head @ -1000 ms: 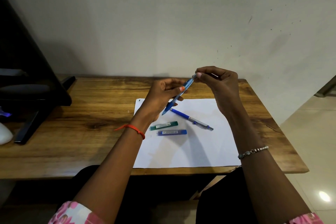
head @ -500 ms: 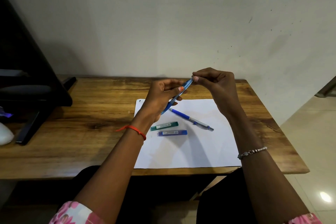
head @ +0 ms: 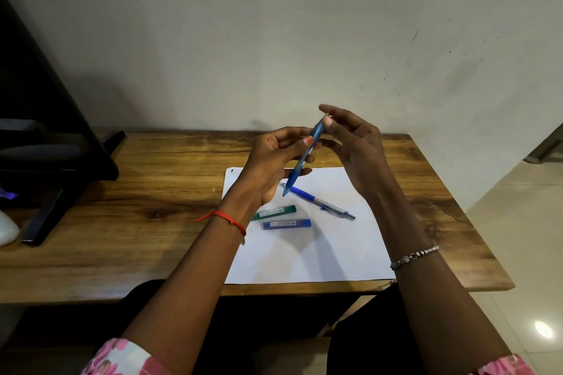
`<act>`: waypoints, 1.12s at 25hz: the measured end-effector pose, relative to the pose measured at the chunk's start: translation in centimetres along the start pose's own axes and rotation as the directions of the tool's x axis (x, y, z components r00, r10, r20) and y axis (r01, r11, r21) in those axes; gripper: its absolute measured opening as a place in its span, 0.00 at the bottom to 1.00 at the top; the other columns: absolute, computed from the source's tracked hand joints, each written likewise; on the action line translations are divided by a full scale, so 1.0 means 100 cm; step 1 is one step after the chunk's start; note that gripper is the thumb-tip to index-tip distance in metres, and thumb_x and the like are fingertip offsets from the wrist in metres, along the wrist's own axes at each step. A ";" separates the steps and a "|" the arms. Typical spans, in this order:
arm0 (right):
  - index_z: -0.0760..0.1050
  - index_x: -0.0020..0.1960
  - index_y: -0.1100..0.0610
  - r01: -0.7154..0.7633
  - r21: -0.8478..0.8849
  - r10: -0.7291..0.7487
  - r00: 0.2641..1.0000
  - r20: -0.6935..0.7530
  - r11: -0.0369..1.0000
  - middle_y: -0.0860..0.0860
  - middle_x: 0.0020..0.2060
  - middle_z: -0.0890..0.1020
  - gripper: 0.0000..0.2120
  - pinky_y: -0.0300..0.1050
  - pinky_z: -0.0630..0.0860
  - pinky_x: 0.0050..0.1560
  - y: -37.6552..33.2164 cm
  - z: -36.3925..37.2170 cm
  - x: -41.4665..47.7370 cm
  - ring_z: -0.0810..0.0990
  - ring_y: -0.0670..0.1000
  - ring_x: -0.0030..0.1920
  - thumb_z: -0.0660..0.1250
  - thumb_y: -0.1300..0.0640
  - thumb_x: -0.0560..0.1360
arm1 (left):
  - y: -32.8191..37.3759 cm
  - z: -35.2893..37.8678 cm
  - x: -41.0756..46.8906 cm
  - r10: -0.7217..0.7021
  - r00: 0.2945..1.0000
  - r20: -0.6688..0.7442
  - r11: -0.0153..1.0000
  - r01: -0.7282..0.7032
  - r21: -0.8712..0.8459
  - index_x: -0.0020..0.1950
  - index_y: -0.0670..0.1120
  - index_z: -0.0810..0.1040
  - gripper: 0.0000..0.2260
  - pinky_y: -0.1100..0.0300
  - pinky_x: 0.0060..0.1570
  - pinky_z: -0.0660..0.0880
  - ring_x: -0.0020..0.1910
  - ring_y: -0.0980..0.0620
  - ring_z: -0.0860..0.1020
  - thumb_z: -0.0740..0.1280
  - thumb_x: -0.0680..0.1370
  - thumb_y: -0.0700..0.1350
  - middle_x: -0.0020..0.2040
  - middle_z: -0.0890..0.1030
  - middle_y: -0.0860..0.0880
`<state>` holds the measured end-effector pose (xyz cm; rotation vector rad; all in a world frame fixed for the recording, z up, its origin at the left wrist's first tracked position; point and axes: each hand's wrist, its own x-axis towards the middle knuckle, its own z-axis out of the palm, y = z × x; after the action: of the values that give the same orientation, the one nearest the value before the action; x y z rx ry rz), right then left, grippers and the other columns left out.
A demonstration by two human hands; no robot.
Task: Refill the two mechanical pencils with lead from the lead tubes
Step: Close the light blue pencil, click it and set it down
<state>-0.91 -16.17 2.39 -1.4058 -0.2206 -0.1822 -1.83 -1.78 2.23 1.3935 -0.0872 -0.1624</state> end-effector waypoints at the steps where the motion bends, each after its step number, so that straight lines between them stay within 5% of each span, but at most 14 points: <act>1: 0.78 0.50 0.56 -0.012 -0.033 0.012 1.000 0.010 0.999 0.49 0.44 0.83 0.08 0.41 0.79 0.47 0.000 0.000 0.000 0.82 0.47 0.46 0.63 0.64 0.75 | 0.000 0.001 0.000 -0.008 1.000 0.003 1.000 0.009 -0.026 0.47 0.48 0.79 0.04 0.57 0.38 0.81 0.34 0.54 0.81 0.66 0.75 0.41 0.38 0.83 0.52; 4: 0.78 0.49 0.57 -0.026 -0.019 0.027 0.999 0.022 0.999 0.51 0.43 0.83 0.08 0.44 0.78 0.49 -0.001 0.000 -0.001 0.82 0.50 0.47 0.60 0.60 0.77 | -0.001 0.003 0.001 -0.039 0.999 0.029 0.994 0.042 -0.105 0.47 0.46 0.79 0.04 0.56 0.37 0.82 0.34 0.54 0.83 0.65 0.76 0.41 0.35 0.84 0.52; 6: 0.75 0.48 0.55 -0.038 0.251 0.038 0.999 0.007 0.967 0.50 0.38 0.82 0.10 0.46 0.79 0.48 -0.004 -0.002 0.000 0.83 0.51 0.44 0.56 0.56 0.79 | -0.003 0.003 0.000 -0.071 0.993 0.092 0.992 0.080 -0.102 0.48 0.44 0.79 0.06 0.55 0.39 0.82 0.37 0.52 0.84 0.64 0.76 0.41 0.37 0.85 0.51; 8: 0.72 0.46 0.53 -0.033 0.513 0.061 0.997 -0.039 0.858 0.48 0.30 0.77 0.11 0.43 0.78 0.39 -0.009 -0.008 0.001 0.78 0.48 0.33 0.53 0.52 0.80 | -0.007 0.003 -0.001 -0.144 0.977 0.159 0.989 0.147 -0.008 0.49 0.43 0.80 0.07 0.55 0.43 0.81 0.40 0.51 0.84 0.64 0.77 0.43 0.41 0.85 0.48; 10: 0.71 0.44 0.52 -0.025 0.622 0.110 0.989 -0.100 0.783 0.47 0.25 0.69 0.14 0.36 0.66 0.26 -0.012 -0.013 0.002 0.66 0.45 0.24 0.52 0.47 0.80 | -0.012 0.003 -0.002 -0.239 0.951 0.193 0.967 0.217 0.131 0.49 0.44 0.79 0.07 0.55 0.46 0.80 0.41 0.52 0.84 0.64 0.77 0.44 0.44 0.84 0.47; 12: 0.71 0.37 0.53 -0.045 0.635 0.162 0.979 -0.126 0.771 0.46 0.22 0.64 0.20 0.35 0.56 0.22 -0.014 -0.016 0.001 0.59 0.44 0.21 0.52 0.42 0.79 | -0.014 0.001 -0.003 -0.299 0.932 0.205 0.941 0.253 0.226 0.49 0.43 0.80 0.06 0.56 0.45 0.80 0.39 0.54 0.83 0.64 0.77 0.43 0.45 0.84 0.47; 17: 0.65 0.22 0.55 -0.104 0.577 0.233 0.960 -0.154 0.810 0.46 0.17 0.60 0.29 0.34 0.52 0.21 -0.017 -0.015 -0.002 0.56 0.44 0.19 0.52 0.40 0.76 | -0.017 0.000 -0.005 -0.376 0.900 0.223 0.902 0.300 0.309 0.52 0.41 0.80 0.07 0.61 0.39 0.81 0.38 0.56 0.83 0.64 0.77 0.39 0.44 0.83 0.47; 28: 0.70 0.27 0.56 -0.099 0.555 0.201 0.972 -0.126 0.826 0.46 0.17 0.60 0.26 0.34 0.51 0.24 -0.022 -0.012 -0.006 0.55 0.44 0.19 0.49 0.43 0.76 | -0.019 0.004 -0.006 -0.431 0.875 0.222 0.891 0.373 0.260 0.51 0.38 0.80 0.07 0.57 0.42 0.81 0.40 0.51 0.83 0.66 0.76 0.38 0.44 0.84 0.45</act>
<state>-1.98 -17.66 4.13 -0.8217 -0.0035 -0.1008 -2.57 -2.37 0.40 1.5812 -0.0411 -0.7177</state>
